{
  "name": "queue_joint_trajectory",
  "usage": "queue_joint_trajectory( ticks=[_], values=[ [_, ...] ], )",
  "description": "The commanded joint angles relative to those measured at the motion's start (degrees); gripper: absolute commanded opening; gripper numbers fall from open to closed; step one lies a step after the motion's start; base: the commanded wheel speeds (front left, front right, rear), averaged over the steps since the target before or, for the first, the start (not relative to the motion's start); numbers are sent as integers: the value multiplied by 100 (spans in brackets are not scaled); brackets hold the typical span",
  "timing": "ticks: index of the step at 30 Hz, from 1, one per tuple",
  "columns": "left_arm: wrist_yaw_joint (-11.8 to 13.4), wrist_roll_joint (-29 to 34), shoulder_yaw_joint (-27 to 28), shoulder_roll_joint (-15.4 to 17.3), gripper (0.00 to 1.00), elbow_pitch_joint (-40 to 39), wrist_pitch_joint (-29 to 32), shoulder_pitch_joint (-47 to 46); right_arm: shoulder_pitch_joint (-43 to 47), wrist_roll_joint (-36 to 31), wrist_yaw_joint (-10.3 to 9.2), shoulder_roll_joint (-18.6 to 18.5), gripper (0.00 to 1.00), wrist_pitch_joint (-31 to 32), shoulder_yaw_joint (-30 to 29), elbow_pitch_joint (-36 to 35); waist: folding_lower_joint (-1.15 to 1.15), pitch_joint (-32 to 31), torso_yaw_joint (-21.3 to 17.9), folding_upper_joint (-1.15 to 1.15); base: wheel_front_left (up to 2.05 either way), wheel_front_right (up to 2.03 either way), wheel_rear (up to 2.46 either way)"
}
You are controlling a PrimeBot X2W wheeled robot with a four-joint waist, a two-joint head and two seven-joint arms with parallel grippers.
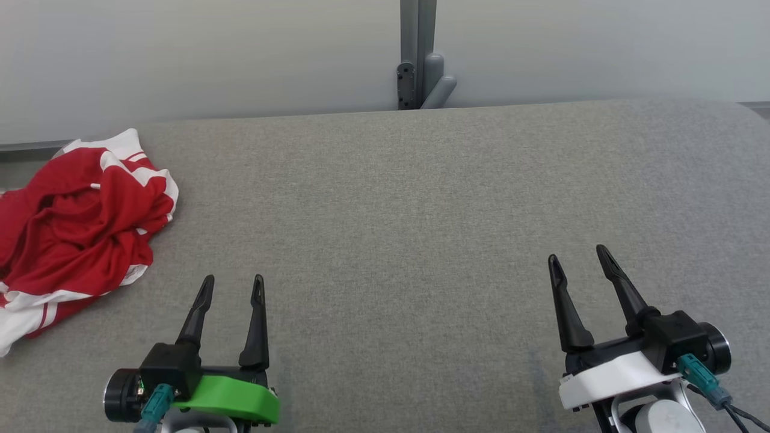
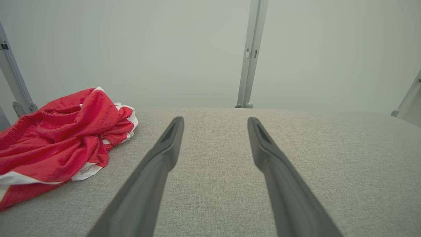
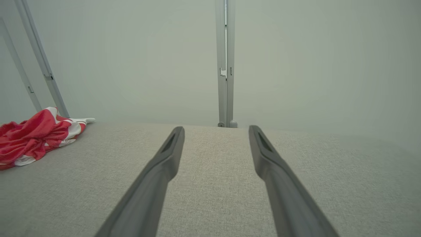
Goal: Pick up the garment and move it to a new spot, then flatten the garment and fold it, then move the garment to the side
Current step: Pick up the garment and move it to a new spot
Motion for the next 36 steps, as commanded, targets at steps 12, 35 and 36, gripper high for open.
queue_joint_trajectory(
  ticks=[12,35,36],
  values=[
    [253,102,84,28,100,10,-2,-82,37,-104,0,-19,100,-17,32,-90,0,30,826,0,0,0,0],
    [393,59,373,27,100,-158,-2,126,140,-113,0,-22,100,-16,-13,-64,0,20,1973,0,0,0,0],
    [387,54,368,27,100,-164,-2,133,130,-89,0,-20,100,-17,-12,-55,0,24,2014,0,0,0,0]
  ],
)
